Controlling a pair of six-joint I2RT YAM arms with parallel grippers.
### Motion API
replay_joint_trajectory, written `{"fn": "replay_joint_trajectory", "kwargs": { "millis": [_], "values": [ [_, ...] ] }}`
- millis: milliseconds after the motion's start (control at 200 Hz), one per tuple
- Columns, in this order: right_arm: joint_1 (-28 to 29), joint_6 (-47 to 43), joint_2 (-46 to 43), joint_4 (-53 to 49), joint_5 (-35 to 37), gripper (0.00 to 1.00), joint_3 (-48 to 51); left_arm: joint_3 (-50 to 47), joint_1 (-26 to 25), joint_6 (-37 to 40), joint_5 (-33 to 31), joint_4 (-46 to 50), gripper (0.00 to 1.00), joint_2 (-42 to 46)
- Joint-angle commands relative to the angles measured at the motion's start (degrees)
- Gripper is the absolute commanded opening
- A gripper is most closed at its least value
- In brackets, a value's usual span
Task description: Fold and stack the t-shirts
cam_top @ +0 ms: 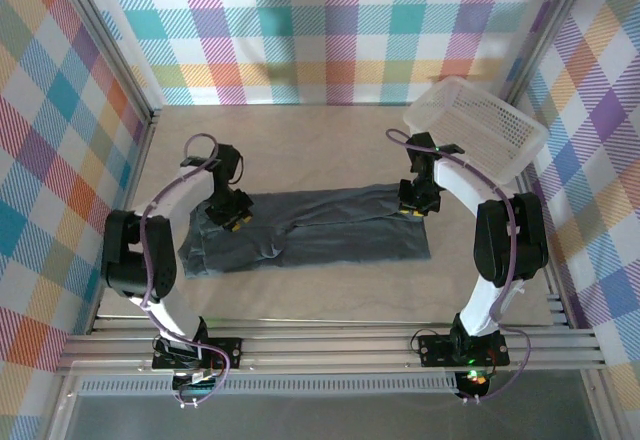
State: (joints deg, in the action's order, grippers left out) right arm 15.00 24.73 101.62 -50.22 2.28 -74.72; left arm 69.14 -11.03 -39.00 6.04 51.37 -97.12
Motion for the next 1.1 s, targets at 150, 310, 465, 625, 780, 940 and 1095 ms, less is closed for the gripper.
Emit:
{"fn": "replay_joint_trajectory", "kwargs": {
  "millis": [150, 310, 465, 625, 780, 940, 1095],
  "values": [
    [0.2, -0.3, -2.0, -0.9, -1.4, 0.25, 0.0, -5.7, -1.6, 13.1, 2.2, -4.1, 0.23, 0.0],
    [0.3, -0.3, -1.6, -0.7, -1.5, 0.25, -0.3, -9.4, -2.7, 14.2, 3.5, -6.0, 0.22, -0.9],
    [0.3, -0.1, -1.5, -0.5, -1.8, 0.25, -0.5, -11.1, -3.3, 14.0, 3.9, -5.8, 0.22, 0.6],
    [0.3, -0.2, -1.4, -0.5, -1.7, 0.25, -0.3, -12.7, -4.0, 11.9, 7.3, -4.5, 0.21, 4.6],
    [0.3, -0.1, -1.3, -0.1, -1.8, 0.25, -0.2, -15.4, -4.2, 9.1, 11.6, -2.7, 0.20, 6.9],
    [0.2, -0.1, -1.0, 0.1, -1.8, 0.25, -0.2, -18.5, -4.4, 7.8, 15.4, -0.8, 0.20, 8.4],
    [0.3, -0.2, -1.1, 0.1, -1.8, 0.25, 0.1, -22.9, -4.8, 4.5, 18.5, -0.4, 0.19, 10.9]
  ]
}}
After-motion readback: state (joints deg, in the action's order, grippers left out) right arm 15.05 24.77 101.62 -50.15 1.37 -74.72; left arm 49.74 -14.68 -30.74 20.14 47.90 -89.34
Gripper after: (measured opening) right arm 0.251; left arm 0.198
